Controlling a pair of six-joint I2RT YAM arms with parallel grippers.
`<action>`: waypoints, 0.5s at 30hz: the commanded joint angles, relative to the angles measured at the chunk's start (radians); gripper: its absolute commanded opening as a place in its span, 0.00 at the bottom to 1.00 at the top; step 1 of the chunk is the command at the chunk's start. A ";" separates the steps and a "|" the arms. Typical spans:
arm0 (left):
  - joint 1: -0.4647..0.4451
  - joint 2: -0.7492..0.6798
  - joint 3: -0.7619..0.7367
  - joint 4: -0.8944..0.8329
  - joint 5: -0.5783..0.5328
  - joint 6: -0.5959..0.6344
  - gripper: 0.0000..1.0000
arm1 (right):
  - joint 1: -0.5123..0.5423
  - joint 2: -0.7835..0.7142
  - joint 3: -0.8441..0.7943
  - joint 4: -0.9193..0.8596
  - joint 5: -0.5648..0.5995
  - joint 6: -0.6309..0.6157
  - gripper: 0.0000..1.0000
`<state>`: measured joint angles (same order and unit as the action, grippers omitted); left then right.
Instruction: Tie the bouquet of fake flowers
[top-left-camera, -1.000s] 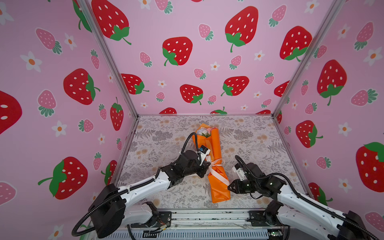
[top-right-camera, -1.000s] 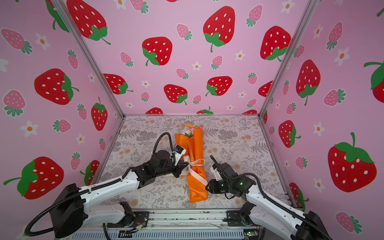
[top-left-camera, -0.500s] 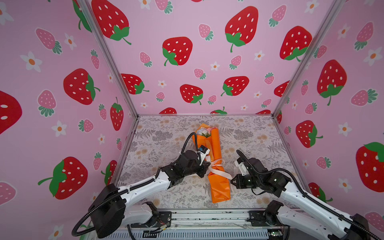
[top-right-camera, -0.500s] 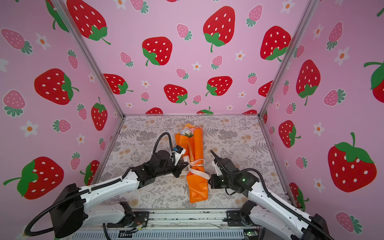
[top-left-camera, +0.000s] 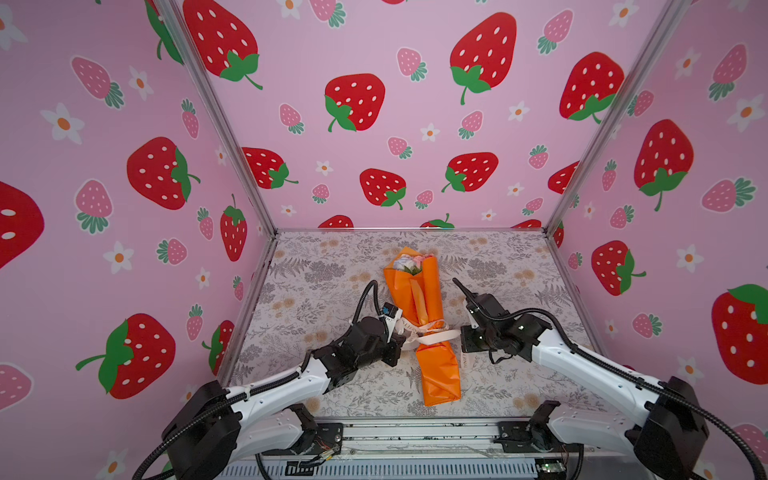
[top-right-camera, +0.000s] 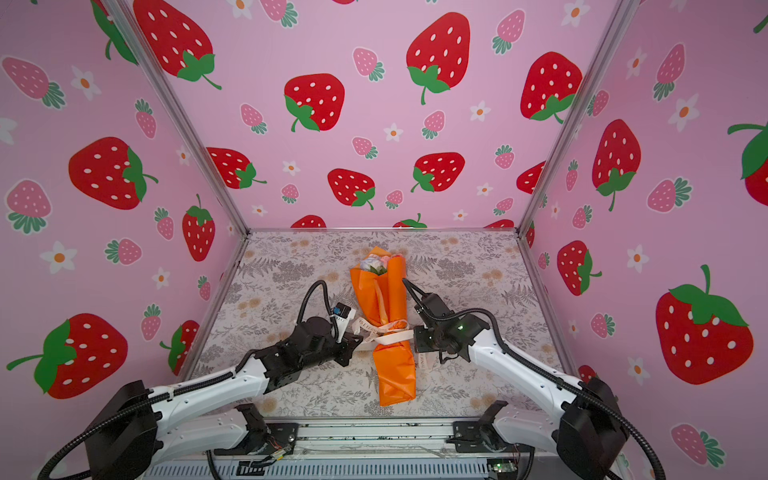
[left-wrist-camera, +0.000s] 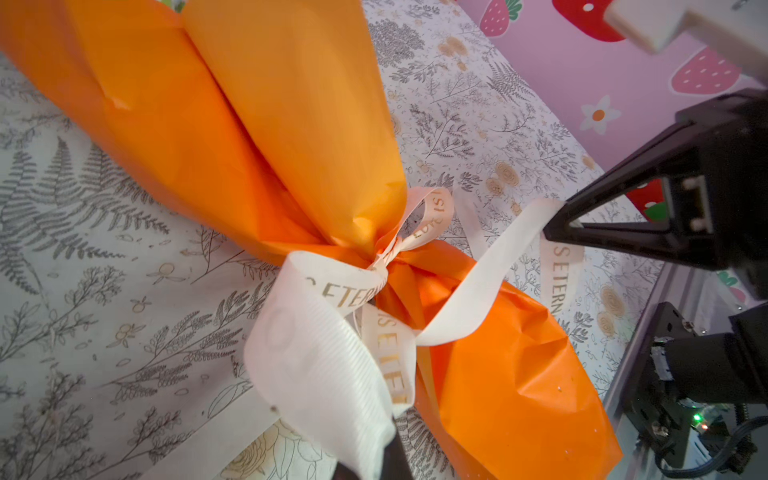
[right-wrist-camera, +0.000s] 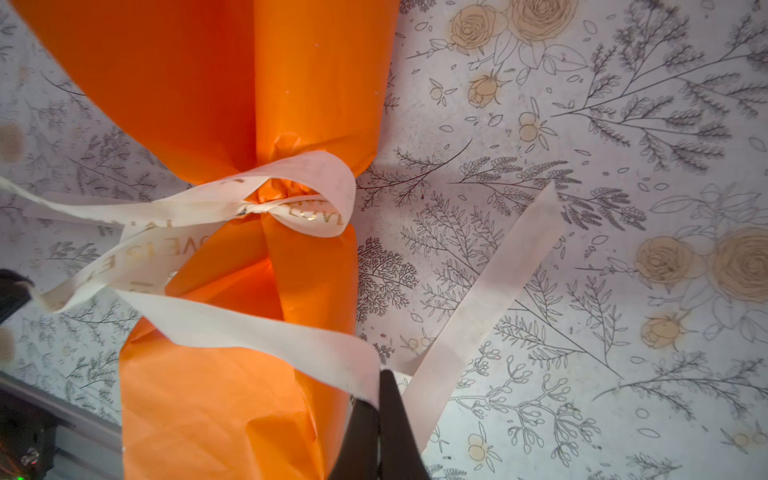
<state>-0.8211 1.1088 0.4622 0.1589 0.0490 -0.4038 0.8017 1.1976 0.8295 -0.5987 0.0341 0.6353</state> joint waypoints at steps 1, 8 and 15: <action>0.000 -0.019 -0.052 0.075 -0.044 -0.095 0.13 | -0.005 0.011 0.002 0.053 -0.025 -0.058 0.05; -0.002 -0.052 -0.104 0.053 -0.041 -0.160 0.43 | -0.006 0.083 0.013 0.044 -0.062 -0.112 0.06; -0.001 -0.334 -0.130 -0.154 -0.162 -0.121 0.56 | -0.007 0.067 -0.001 0.046 -0.063 -0.117 0.05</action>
<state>-0.8211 0.8631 0.3336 0.0818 -0.0410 -0.5396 0.7982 1.2835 0.8295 -0.5495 -0.0196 0.5377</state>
